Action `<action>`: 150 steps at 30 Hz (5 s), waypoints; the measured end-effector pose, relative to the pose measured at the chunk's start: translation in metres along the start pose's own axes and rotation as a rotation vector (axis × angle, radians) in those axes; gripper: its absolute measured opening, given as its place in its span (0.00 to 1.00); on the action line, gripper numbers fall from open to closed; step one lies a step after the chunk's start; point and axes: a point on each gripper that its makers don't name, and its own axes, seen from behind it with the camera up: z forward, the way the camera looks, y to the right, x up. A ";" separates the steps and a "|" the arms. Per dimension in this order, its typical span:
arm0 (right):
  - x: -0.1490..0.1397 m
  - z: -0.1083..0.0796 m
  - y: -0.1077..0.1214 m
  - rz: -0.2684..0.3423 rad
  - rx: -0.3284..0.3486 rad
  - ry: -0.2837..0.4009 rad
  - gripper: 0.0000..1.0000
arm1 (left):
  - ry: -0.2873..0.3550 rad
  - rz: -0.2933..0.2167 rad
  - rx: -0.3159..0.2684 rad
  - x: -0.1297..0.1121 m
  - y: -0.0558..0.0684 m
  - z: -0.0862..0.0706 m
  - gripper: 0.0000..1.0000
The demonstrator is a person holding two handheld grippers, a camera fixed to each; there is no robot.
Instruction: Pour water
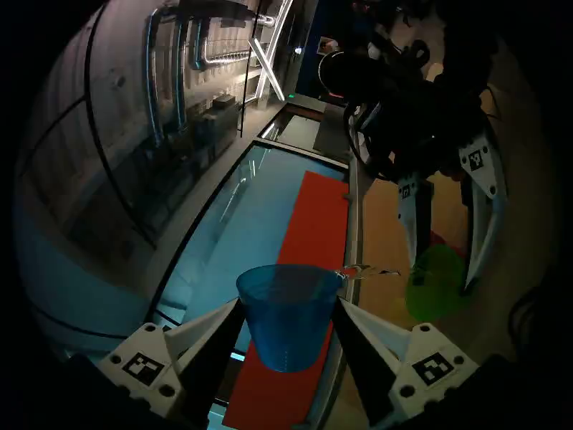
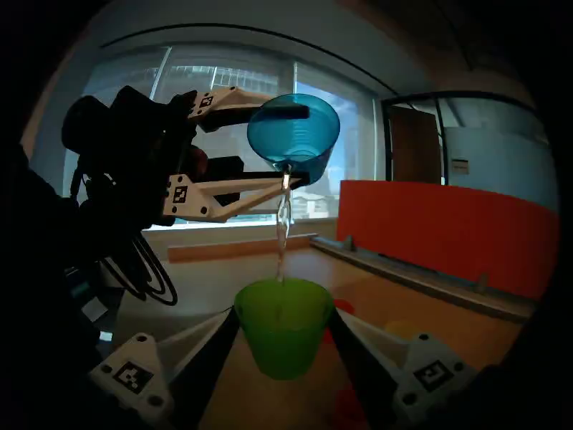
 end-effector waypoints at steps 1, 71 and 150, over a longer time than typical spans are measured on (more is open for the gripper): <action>0.000 0.000 0.000 0.000 0.000 0.000 0.90 | 0.000 0.004 0.000 0.000 0.000 0.000 0.84; 0.001 -0.003 0.004 -0.009 -0.012 0.010 0.90 | 0.016 0.390 0.031 0.022 -0.002 0.000 0.83; 0.016 -0.018 0.009 -0.013 -0.055 0.008 0.90 | 0.012 -1.085 0.038 -0.040 -0.030 -0.013 0.83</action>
